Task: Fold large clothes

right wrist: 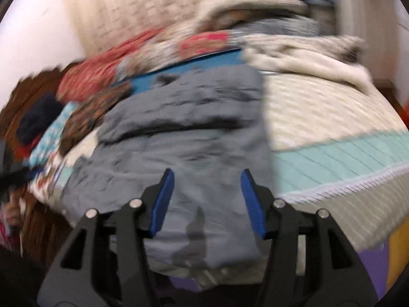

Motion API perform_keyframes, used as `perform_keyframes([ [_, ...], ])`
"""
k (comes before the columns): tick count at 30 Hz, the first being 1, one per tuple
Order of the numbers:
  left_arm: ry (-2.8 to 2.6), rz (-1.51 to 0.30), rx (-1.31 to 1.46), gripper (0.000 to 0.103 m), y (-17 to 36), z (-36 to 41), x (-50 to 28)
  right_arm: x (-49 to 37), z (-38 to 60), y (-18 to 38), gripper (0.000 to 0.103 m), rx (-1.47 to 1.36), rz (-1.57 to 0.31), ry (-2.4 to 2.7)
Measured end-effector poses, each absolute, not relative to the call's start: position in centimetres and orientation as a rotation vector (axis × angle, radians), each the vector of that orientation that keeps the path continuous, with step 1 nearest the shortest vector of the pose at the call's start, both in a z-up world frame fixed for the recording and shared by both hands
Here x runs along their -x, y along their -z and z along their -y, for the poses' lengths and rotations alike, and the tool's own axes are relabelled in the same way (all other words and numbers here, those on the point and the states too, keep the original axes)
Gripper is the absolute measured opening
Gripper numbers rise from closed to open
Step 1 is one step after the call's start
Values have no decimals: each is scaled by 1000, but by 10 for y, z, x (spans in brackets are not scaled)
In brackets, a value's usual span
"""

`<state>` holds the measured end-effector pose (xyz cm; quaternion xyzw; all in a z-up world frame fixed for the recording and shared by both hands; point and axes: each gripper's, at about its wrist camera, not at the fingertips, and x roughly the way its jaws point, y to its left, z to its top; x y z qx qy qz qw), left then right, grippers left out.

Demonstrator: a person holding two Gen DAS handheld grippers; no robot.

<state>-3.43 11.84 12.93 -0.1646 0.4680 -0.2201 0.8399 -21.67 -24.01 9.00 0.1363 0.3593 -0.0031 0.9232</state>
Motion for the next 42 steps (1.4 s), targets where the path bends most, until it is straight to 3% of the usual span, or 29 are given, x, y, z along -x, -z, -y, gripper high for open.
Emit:
perform_keyframes([
  [4, 589, -1014, 136, 14, -106, -42, 31, 185, 209, -64, 39, -235, -790, -115],
  [7, 628, -1050, 20, 14, -79, -8, 31, 165, 202, -38, 38, -174, -845, -107],
  [12, 515, -1096, -53, 14, -33, 6, -12, 133, 243, -15, 21, -273, -835, -27],
  [16, 491, -1101, 19, 17, -19, -5, -35, 116, 260, 2, 20, -425, -826, -46],
  [23, 504, -1096, 31, 18, -16, -15, -30, 116, 266, 5, 21, -479, -849, -81],
  [28, 506, -1049, 67, 18, -52, -19, -20, 136, 269, -45, 40, -439, -807, -150],
  [31, 534, -980, 127, 18, -79, -31, -11, 131, 280, -76, 41, -411, -757, -152],
  [36, 583, -940, 139, 18, -95, -6, -18, 50, 285, -107, 41, -357, -754, -106],
  [42, 607, -979, 37, 18, -67, 52, -21, -103, 245, -123, 44, -79, -816, -80],
])
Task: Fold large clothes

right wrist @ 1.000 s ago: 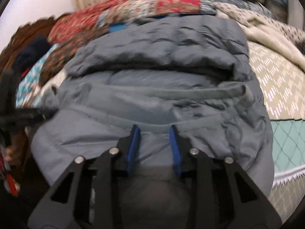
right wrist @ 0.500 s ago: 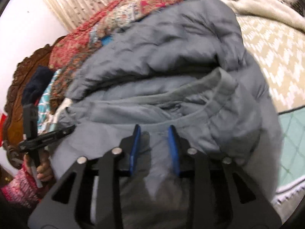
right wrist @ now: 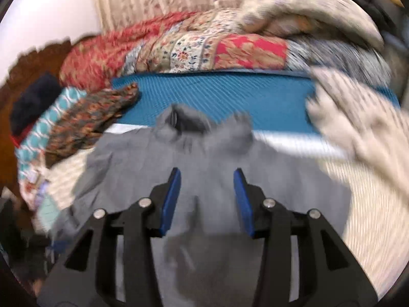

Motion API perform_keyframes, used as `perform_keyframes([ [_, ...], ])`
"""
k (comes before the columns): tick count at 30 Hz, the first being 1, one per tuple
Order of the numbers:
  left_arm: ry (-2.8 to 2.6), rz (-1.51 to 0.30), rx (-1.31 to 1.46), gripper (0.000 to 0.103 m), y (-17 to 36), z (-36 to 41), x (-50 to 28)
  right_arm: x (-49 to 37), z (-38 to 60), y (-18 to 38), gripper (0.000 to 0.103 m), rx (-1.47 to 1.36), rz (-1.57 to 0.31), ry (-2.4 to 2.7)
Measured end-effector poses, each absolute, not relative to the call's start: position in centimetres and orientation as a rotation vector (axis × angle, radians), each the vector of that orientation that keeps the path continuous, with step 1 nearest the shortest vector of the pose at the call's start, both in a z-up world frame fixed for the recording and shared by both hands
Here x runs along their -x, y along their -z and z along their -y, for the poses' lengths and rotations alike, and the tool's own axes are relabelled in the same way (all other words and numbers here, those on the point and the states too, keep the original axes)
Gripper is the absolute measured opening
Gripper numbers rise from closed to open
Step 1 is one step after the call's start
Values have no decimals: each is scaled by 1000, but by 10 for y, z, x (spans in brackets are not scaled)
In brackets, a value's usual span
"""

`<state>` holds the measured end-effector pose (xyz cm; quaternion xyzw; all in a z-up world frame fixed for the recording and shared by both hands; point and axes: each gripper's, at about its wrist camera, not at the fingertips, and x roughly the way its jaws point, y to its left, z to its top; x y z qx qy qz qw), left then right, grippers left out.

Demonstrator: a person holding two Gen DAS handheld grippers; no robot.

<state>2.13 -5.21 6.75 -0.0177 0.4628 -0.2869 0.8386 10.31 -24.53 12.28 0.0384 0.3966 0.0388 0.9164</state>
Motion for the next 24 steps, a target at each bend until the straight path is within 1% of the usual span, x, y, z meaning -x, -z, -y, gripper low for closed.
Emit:
perform_keyframes([
  [1, 597, -993, 25, 18, -61, 55, -25, -130, 237, -120, 49, -43, -841, -75],
  [2, 586, -1013, 17, 18, -54, 59, -29, -147, 233, -116, 51, -25, -865, -78],
  [5, 556, -1070, 22, 18, -33, 62, -42, -204, 214, -92, 53, 64, -954, -57],
  [7, 554, -1107, 47, 18, -21, 61, -50, -233, 208, -74, 52, 96, -1012, -4],
  [8, 560, -1112, 62, 18, -17, 60, -52, -239, 207, -69, 45, 102, -1025, 8],
  [9, 566, -1109, 72, 18, -15, 59, -53, -247, 207, -63, 16, 96, -1048, 2],
  [10, 573, -1106, 81, 18, -13, 58, -53, -249, 208, -61, 4, 80, -1061, -11],
  [14, 592, -1102, 118, 18, -9, 52, -54, -224, 203, -83, 2, 55, -968, -75],
  [20, 562, -1124, 156, 18, -19, 46, -53, -135, 187, -138, 2, 28, -832, -196],
  [24, 544, -1086, 184, 18, -41, 21, -35, -61, 174, -163, 2, 21, -770, -261],
])
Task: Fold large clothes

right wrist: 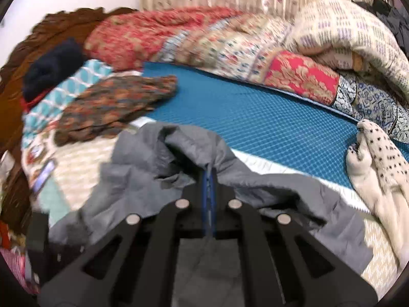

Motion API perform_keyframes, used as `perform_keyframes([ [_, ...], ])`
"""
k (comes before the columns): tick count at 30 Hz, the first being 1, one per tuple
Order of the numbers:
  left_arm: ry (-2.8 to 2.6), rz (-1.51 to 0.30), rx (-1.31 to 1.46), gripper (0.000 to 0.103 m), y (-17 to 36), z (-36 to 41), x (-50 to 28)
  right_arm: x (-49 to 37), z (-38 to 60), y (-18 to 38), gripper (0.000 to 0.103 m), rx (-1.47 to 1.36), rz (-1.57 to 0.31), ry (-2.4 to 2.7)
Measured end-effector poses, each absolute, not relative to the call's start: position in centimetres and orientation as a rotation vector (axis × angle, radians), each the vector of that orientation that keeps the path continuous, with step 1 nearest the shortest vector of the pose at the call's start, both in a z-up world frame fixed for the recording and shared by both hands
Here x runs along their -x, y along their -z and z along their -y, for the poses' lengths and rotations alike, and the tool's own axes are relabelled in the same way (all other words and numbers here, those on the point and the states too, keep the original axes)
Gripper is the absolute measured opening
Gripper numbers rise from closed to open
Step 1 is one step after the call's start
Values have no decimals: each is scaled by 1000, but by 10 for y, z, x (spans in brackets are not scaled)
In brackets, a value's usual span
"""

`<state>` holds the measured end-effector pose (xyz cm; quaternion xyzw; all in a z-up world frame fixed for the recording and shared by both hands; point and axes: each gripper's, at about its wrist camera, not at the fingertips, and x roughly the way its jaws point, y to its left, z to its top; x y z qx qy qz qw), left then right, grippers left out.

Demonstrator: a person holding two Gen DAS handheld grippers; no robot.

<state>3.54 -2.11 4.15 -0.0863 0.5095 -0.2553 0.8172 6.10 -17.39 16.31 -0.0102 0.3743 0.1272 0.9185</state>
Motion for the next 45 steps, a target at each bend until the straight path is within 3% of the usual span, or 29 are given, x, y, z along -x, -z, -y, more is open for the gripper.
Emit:
perform_keyframes([
  [7, 555, -962, 266, 18, -98, -43, 17, 59, 152, -169, 2, -11, -727, -344],
  [13, 578, -797, 340, 18, -162, -91, 53, 145, 119, -135, 2, 35, -779, -386],
  [18, 593, -702, 264, 18, -196, -86, 68, 191, 100, -103, 2, 13, -840, -406],
  [23, 630, -749, 234, 18, -181, -61, 68, 214, 100, -72, 2, -58, -917, -389],
  [29, 573, -938, 69, 18, -102, -16, 37, 211, 111, -54, 6, -109, -979, -355],
  [32, 514, -1011, 4, 18, -63, -7, 20, 217, 118, -59, 23, -112, -975, -342],
  [34, 499, -1007, -17, 18, -60, -5, 21, 226, 127, -70, 43, -129, -943, -361],
  [42, 489, -998, -39, 18, -59, -6, 26, 224, 239, -164, 44, -320, -644, -179],
  [45, 486, -1000, -30, 18, -60, -7, 29, 201, 265, -171, 44, -280, -608, -27],
])
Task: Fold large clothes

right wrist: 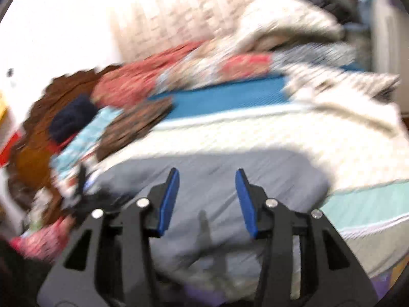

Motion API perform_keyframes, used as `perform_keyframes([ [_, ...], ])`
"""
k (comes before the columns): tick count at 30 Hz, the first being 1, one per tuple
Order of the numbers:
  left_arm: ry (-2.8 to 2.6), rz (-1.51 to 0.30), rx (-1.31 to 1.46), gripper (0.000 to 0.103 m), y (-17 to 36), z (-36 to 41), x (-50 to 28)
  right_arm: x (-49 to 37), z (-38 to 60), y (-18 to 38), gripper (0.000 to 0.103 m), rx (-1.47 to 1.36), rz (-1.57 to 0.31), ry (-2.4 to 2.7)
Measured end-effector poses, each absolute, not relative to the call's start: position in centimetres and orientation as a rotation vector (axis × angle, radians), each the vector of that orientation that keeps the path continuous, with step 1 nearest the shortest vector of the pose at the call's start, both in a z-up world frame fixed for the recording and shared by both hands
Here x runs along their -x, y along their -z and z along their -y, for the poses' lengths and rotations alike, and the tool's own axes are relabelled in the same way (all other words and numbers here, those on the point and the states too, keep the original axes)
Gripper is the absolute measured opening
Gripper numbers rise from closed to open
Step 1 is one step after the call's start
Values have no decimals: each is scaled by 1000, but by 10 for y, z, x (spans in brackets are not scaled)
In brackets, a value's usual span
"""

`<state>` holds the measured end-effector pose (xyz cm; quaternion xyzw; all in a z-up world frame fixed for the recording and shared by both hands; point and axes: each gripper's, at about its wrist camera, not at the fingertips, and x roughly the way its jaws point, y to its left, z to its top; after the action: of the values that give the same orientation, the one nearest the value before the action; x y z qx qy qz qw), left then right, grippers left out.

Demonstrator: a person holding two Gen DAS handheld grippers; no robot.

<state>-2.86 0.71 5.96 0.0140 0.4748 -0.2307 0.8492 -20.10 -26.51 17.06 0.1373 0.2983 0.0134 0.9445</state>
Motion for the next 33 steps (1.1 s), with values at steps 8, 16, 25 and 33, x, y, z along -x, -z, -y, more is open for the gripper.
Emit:
perform_keyframes([
  [8, 465, -983, -84, 18, -67, -10, 29, 193, 251, -80, 44, -262, -858, 22],
  [16, 463, -964, -129, 18, -70, -24, 24, 217, 249, -19, 44, -441, -892, -28],
  [25, 480, -936, -119, 18, -23, -17, 20, 209, 256, 9, 43, -526, -892, -78],
  [33, 448, -959, -192, 18, -45, -19, 30, 223, 245, -29, 44, -373, -889, -7],
])
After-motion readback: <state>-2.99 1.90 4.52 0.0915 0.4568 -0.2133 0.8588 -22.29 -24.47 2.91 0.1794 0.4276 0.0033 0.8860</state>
